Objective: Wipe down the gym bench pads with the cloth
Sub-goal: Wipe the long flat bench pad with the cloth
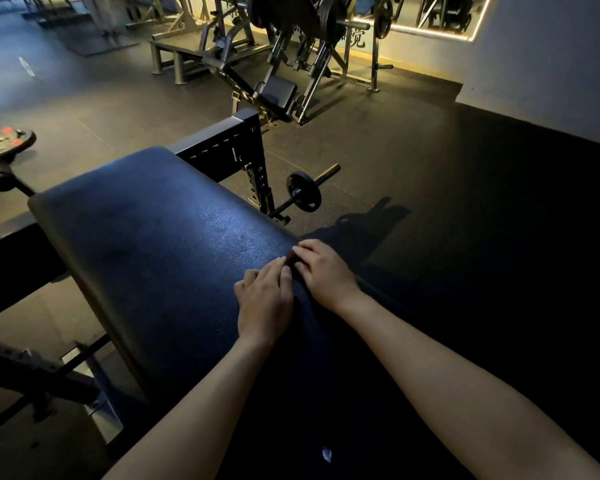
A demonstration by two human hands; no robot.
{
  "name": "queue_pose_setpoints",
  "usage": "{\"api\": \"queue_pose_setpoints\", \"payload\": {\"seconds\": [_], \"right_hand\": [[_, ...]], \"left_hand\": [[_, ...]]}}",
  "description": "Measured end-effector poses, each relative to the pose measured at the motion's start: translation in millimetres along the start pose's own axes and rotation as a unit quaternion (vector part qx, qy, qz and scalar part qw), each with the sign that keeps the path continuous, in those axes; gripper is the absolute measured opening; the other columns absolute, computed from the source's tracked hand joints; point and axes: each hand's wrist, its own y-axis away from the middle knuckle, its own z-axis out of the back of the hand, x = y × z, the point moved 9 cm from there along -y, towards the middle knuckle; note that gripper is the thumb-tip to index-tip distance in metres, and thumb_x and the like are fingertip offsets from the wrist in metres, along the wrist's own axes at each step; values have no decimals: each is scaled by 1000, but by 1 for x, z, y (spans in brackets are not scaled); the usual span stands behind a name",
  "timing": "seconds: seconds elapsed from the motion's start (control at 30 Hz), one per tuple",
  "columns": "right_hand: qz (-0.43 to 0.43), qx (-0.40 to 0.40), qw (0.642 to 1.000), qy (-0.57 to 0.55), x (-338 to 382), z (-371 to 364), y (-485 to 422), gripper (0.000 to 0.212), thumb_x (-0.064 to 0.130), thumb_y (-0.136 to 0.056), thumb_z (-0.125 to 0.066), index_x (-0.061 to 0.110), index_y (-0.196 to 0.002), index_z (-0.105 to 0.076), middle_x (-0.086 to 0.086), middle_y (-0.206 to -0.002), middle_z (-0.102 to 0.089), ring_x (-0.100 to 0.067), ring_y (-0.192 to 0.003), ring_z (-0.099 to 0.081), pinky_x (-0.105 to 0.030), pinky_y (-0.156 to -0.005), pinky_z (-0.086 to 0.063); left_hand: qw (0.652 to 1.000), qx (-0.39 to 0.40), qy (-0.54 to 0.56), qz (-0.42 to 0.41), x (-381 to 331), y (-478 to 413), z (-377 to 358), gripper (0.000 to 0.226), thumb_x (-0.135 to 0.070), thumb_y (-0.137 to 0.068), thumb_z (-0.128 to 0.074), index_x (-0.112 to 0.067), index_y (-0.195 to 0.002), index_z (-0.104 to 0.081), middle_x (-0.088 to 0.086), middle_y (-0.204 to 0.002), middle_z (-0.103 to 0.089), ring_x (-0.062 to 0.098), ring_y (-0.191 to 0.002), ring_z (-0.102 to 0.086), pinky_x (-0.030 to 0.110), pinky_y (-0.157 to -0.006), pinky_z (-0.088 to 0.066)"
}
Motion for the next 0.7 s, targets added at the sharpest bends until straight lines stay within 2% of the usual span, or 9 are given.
{"api": "queue_pose_setpoints", "payload": {"seconds": [0.1, 0.23, 0.4, 0.57, 0.7], "right_hand": [[-67, -32, 997, 5, -19, 10, -8, 38, 20, -100, -54, 7, -136, -58, -8, -138, -53, -26, -130, -46, -34, -109, -34], [-24, -13, 1000, 1, 13, -9, -1, 33, 15, -97, -56, 3, -127, -64, -11, -132, -57, -28, -129, -47, -37, -110, -35], [-1, 5, 1000, 15, 12, 1, 23, 35, 14, -98, -55, 8, -132, -61, -8, -134, -55, -26, -129, -47, -39, -109, -39], [-98, -54, 992, 55, -15, 32, 50, 34, 22, -103, -47, 14, -134, -57, 0, -137, -50, -19, -131, -41, -34, -106, -38], [-42, -44, 998, 21, 16, 15, 81, 31, 24, -100, -53, 12, -127, -64, -2, -130, -58, -22, -125, -50, -38, -104, -43]], "left_hand": [[1000, -5, 4, 5, 3, -1, -1, 41, -39, -107, -36, -27, -142, -55, -11, -146, -55, 16, -124, -44, 39, -106, -25], [1000, -7, 16, -6, 0, -1, 1, 47, -43, -103, -30, -28, -135, -61, -12, -140, -59, 18, -117, -47, 38, -101, -26], [999, -25, 20, -30, -3, 10, 7, 49, -43, -98, -30, -26, -123, -69, -11, -129, -67, 18, -112, -52, 37, -98, -27], [998, -10, 25, -52, -11, 39, 5, 49, -43, -100, -33, -25, -131, -65, -11, -134, -64, 14, -125, -48, 38, -108, -24], [998, -8, 34, -53, -14, 57, 6, 49, -44, -98, -31, -27, -131, -64, -12, -131, -65, 12, -123, -49, 32, -104, -24]]}}
